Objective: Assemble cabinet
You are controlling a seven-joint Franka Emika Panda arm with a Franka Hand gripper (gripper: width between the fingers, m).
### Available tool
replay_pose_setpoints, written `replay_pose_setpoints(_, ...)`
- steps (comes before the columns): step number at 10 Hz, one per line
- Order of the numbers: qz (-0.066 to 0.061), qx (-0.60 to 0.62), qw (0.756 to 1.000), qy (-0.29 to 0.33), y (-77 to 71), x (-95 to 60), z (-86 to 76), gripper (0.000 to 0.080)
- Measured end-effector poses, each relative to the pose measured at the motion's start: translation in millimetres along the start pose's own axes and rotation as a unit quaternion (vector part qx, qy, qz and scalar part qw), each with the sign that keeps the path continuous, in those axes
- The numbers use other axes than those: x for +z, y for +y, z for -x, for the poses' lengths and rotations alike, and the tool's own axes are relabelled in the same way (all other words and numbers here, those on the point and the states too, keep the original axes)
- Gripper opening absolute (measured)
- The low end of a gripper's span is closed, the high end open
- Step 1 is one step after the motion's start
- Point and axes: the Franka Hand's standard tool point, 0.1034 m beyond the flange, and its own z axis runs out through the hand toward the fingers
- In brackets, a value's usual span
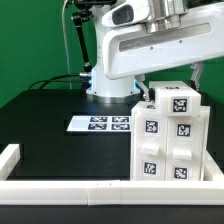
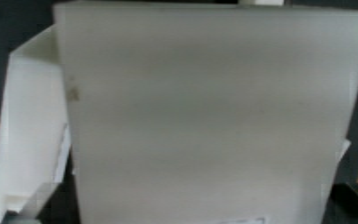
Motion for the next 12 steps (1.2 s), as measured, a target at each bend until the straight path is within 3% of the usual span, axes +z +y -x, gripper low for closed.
replay_pose_setpoints(3, 0.001, 0.139, 0.99, 0.029, -3.2, 0.8, -2.8, 0.0575)
replay_pose_setpoints(7, -0.004, 0.237, 0.971, 0.035, -3.2, 1.0, -4.0, 0.0575)
replay_pose_setpoints(10, -0.011, 0.341, 0.939, 0.033, -3.5, 1.1, -3.8, 0.0575)
replay_pose_setpoints(12, -0.025, 0.452, 0.891, 0.033, -4.6, 1.5, -1.2, 0.0575)
